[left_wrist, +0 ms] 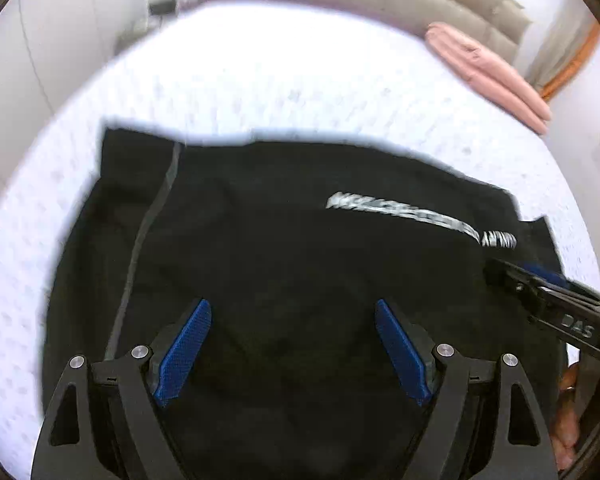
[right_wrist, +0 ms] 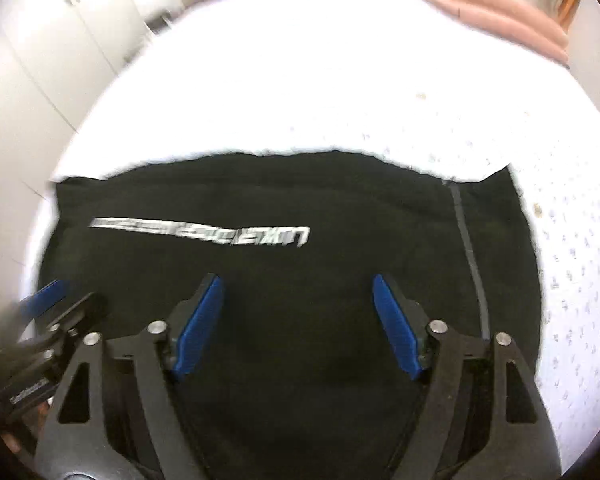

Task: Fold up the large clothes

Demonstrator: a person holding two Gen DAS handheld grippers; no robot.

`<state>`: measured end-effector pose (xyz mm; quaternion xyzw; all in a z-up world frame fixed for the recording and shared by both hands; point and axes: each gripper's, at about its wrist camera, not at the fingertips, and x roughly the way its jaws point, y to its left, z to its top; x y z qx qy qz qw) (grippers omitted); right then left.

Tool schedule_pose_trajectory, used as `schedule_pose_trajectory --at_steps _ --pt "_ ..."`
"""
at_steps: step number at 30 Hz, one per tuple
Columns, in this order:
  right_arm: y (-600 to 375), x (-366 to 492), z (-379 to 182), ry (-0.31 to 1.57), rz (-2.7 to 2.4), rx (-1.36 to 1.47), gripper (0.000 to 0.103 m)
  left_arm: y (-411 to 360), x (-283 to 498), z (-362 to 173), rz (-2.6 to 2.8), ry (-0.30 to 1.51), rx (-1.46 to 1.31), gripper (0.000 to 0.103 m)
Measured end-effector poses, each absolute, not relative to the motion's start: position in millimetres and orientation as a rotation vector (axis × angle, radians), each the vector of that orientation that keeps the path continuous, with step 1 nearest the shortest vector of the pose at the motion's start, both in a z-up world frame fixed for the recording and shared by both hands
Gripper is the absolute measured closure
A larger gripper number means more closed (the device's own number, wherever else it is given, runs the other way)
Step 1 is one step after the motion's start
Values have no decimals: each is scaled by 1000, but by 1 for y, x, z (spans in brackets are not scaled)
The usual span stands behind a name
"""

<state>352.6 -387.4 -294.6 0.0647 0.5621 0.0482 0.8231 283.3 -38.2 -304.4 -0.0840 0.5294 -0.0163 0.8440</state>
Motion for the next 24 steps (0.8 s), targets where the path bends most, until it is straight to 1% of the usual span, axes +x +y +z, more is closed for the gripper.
schedule_pose_trajectory --at_steps 2,4,10,12,14,18,21,24 --pt "-386 360 -308 1210 102 128 29 -40 293 -314 -18 1120 -145 12" --pt "-389 363 -315 1211 103 126 23 -42 300 -320 -5 1132 -125 8" --pt "-400 354 -306 1216 168 174 20 -30 300 -313 -60 1131 -149 8" --pt "-413 341 -296 1249 212 245 20 -20 287 -300 -71 1096 -138 8" --pt "-431 329 -281 1232 226 287 20 -3 276 -284 -64 1052 -128 8" --pt "-476 302 -258 1200 171 257 19 43 260 -257 -47 1017 -134 8" --pt "-499 284 -263 1228 132 228 17 86 256 -252 -22 1052 -174 8" --pt "-516 275 -274 1261 119 268 17 116 255 -262 -32 1100 -262 8"
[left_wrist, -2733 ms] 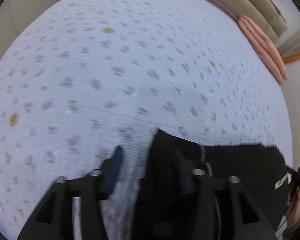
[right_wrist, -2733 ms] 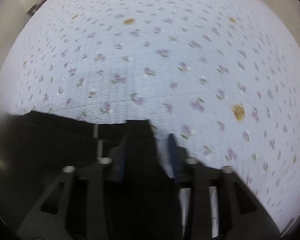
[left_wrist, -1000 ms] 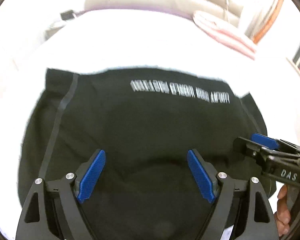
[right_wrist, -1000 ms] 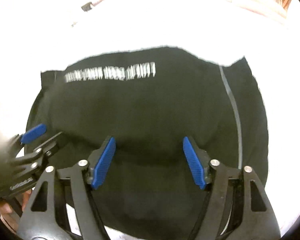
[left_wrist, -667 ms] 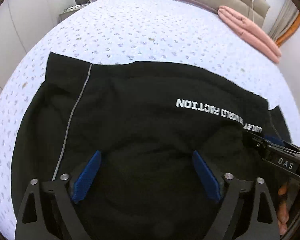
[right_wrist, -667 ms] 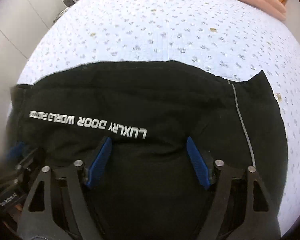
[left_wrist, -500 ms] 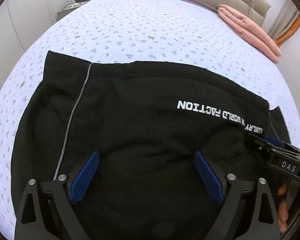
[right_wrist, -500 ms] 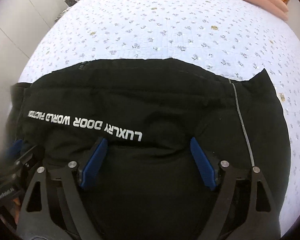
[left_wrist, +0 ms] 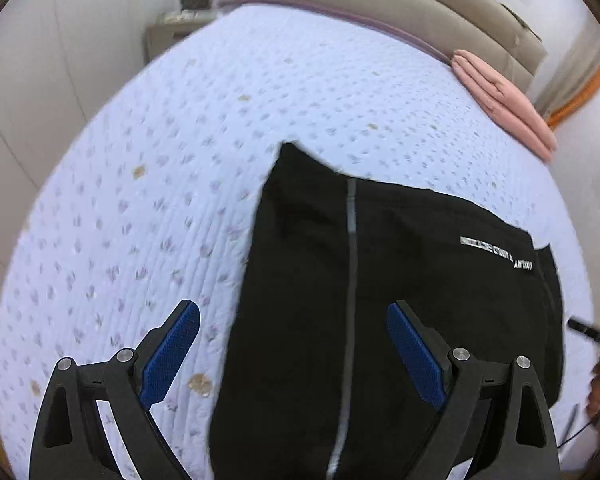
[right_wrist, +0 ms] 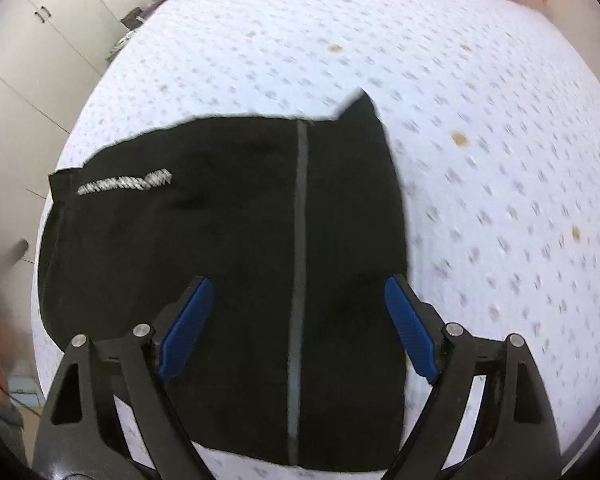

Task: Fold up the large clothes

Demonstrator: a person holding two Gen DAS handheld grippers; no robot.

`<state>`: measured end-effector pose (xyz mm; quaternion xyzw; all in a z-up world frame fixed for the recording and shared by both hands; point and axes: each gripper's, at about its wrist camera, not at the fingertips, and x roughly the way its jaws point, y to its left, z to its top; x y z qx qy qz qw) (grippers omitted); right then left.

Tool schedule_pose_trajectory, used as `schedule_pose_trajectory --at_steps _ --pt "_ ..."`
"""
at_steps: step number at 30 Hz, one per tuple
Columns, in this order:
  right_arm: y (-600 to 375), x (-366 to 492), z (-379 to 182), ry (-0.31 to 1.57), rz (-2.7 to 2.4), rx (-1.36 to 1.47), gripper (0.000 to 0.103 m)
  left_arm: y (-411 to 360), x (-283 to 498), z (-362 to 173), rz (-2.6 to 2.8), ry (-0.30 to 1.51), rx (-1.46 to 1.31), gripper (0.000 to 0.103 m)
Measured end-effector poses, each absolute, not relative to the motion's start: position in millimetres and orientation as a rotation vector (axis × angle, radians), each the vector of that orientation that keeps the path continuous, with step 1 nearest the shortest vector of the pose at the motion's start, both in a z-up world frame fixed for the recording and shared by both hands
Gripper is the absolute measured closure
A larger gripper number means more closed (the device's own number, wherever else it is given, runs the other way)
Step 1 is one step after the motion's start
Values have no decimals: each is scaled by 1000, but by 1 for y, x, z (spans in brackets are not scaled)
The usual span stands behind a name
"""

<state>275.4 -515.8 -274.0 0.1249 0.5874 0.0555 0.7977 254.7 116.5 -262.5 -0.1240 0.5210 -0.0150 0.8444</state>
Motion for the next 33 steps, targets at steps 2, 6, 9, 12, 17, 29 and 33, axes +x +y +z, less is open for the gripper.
schedule_pose_trajectory --at_steps 2,6,9,12,17,29,33 --pt "-522 271 -283 1290 119 309 17 135 257 -273 -55 1129 -324 8" --pt "-538 267 -297 1307 109 332 17 151 267 -312 -119 1204 -496 8" --pt "-545 273 -309 1316 142 402 16 151 272 -335 -172 1255 -562 8" --pt "-550 279 -322 1321 172 467 14 144 275 -353 -230 1296 -568 8" --pt "-549 290 -342 1337 227 508 3 139 281 -373 -266 1321 -596 8" --pt "-544 293 -362 1326 362 612 3 135 295 -382 -278 1318 -624 8" --pt "-543 293 -363 1327 433 649 20 135 298 -378 -277 1321 -617 8"
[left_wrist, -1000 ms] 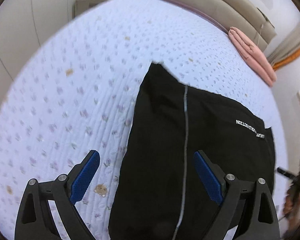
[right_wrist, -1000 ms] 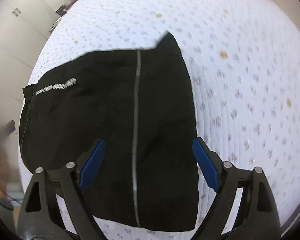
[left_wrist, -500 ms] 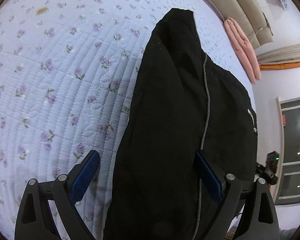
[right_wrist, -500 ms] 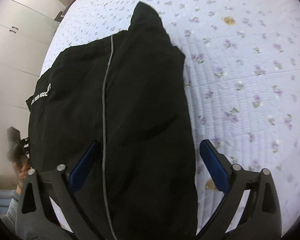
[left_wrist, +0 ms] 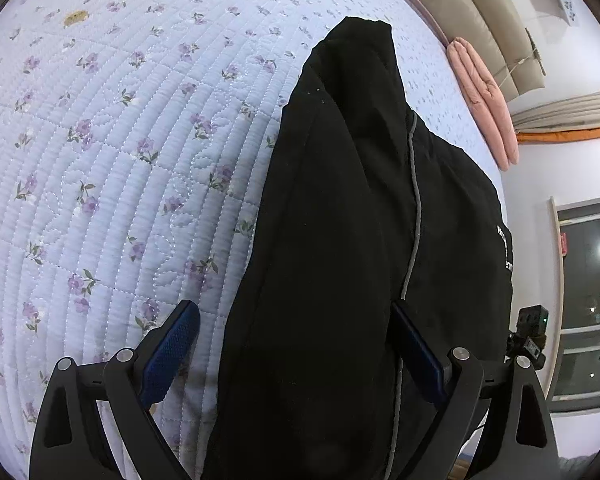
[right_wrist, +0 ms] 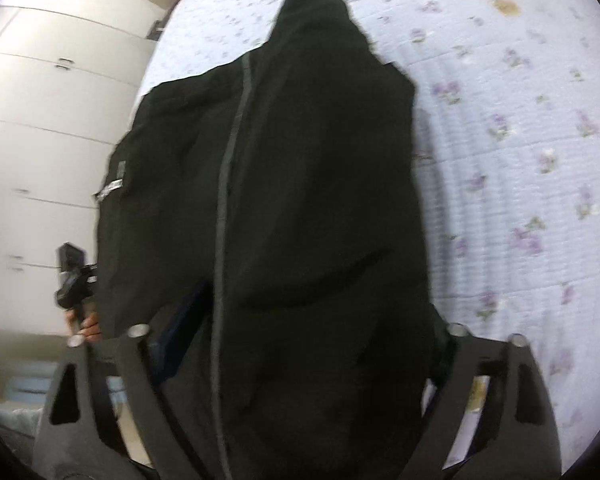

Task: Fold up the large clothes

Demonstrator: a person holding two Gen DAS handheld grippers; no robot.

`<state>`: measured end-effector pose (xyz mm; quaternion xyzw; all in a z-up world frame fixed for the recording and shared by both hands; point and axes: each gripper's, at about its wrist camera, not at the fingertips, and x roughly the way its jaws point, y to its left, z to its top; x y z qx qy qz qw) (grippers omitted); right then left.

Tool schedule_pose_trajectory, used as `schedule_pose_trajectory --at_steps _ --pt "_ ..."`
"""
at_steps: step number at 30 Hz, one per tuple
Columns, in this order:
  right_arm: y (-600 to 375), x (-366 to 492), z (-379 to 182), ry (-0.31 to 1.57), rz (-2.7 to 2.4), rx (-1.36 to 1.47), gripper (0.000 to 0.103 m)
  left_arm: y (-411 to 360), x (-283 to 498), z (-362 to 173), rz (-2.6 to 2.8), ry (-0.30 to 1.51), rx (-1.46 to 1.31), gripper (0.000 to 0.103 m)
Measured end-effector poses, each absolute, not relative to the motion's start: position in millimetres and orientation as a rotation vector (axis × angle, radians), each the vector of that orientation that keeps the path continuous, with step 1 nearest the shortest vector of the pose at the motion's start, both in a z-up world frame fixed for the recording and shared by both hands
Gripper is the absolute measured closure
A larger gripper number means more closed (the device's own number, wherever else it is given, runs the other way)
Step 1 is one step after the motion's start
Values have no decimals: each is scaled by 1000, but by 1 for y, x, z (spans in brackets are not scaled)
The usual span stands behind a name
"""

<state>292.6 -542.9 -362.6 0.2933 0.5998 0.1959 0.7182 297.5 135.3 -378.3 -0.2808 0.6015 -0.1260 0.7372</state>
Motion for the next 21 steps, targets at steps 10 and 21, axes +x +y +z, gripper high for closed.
schedule_pose_trajectory --at_steps 10,21 --pt "-537 301 -370 1298 507 671 31 101 297 -360 -267 1265 -559 54" --pt "-537 267 -318 1125 516 638 74 76 265 -289 -307 1094 -509 81"
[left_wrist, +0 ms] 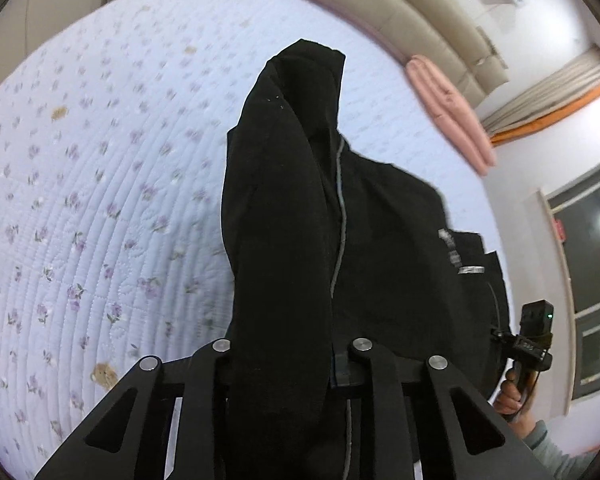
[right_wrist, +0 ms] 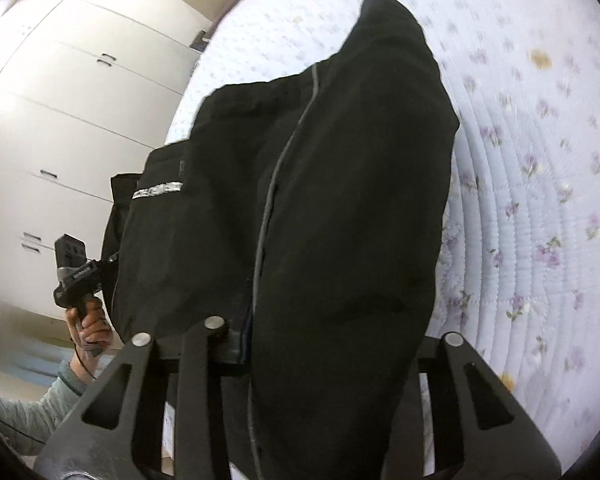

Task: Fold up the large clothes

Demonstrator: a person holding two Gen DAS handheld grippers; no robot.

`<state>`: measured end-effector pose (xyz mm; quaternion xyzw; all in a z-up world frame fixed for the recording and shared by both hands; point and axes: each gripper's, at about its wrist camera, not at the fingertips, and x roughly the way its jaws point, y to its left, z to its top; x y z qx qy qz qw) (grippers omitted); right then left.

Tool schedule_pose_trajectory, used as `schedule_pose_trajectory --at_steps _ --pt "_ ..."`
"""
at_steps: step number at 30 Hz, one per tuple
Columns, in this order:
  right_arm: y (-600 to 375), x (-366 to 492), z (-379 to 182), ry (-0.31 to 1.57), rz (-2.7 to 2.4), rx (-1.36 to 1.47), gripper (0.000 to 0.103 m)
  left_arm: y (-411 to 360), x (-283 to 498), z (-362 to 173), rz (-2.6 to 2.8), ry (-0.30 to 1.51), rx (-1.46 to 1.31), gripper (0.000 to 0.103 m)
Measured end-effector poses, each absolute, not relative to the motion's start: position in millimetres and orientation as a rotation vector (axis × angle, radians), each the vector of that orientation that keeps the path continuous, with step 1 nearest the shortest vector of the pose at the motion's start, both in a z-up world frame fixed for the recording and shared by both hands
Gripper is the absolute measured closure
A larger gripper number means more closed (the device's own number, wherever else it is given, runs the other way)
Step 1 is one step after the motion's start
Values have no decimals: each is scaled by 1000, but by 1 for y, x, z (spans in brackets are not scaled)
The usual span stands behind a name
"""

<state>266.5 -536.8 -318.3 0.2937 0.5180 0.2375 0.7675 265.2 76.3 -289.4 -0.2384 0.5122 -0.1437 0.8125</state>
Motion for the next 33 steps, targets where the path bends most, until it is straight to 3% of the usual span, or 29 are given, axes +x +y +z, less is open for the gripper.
schedule_pose_trajectory --at_steps 12,20,27,33 --pt "-496 178 -214 983 521 525 76 90 175 -154 -488 874 -436 85" --pt "-480 134 -201 1003 489 477 76 125 77 -108 -540 827 -390 85" --pt "-449 132 -268 1119 486 482 76 150 23 -152 -508 863 -455 85" --pt "-430 148 -373 1251 425 440 76 172 -6 -258 -422 908 -584 92"
